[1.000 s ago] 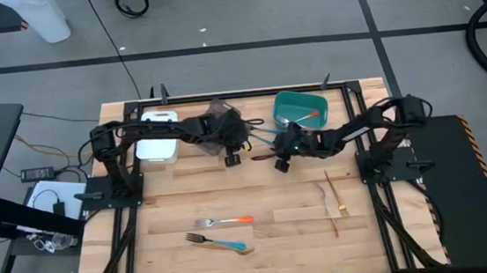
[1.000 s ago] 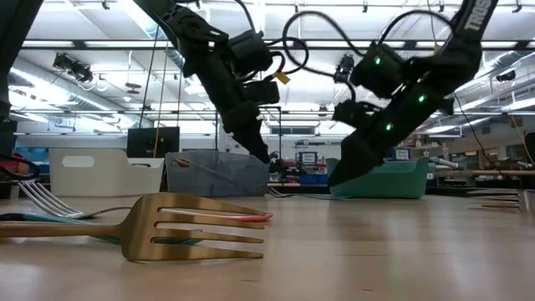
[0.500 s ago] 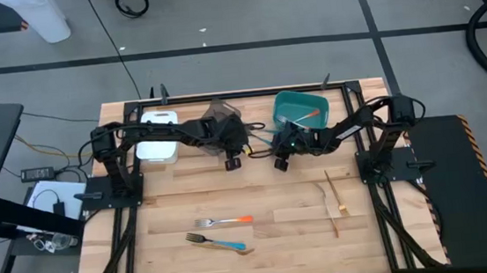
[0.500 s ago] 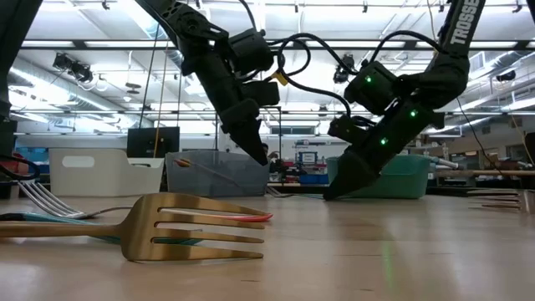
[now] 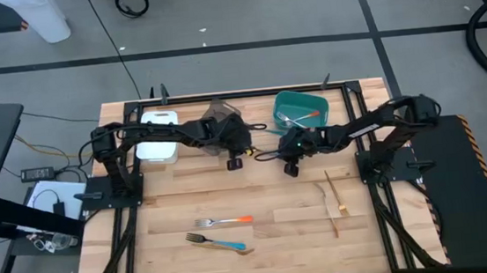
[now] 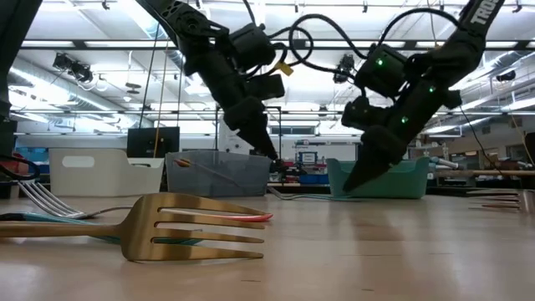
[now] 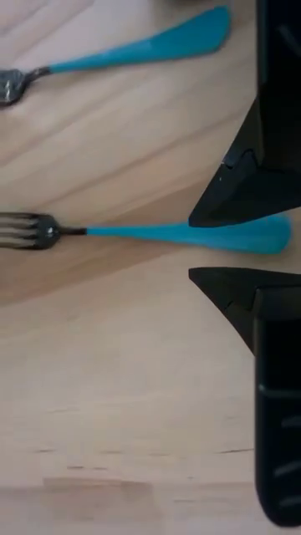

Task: Sort silverware by color (type)
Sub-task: Put the middle blue fork into the white bin

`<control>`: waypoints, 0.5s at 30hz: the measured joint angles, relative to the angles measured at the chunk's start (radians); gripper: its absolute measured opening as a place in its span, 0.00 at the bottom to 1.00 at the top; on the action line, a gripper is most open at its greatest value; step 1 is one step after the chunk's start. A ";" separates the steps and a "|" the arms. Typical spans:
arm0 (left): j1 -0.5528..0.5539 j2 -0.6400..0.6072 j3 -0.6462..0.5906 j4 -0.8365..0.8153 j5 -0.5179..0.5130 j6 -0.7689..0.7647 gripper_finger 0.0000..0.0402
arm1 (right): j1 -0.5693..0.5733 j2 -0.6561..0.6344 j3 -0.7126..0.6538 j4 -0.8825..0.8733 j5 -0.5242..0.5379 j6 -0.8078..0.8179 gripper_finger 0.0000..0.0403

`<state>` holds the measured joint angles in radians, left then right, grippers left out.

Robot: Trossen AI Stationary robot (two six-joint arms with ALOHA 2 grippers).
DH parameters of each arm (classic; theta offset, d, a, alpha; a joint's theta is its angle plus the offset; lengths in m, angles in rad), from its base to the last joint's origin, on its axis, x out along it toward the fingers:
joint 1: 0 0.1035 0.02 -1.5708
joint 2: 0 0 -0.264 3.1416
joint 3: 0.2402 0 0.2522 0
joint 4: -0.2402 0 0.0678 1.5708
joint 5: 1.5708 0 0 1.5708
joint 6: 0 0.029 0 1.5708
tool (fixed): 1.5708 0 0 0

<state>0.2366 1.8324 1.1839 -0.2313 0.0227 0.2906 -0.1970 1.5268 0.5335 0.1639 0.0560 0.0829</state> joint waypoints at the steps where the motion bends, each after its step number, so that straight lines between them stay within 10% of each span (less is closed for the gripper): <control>1: -0.003 0.000 0.000 0.018 0.000 0.004 0.14 | 0.000 -0.012 0.000 -0.021 0.000 0.000 0.24; 15: -0.016 0.109 0.022 0.188 0.006 0.003 0.37 | 0.100 -0.150 0.000 -0.126 0.100 0.088 0.24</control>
<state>0.2202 1.9418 1.2057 -0.0430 0.0288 0.2936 -0.0968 1.3763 0.5333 0.0376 0.1558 0.1710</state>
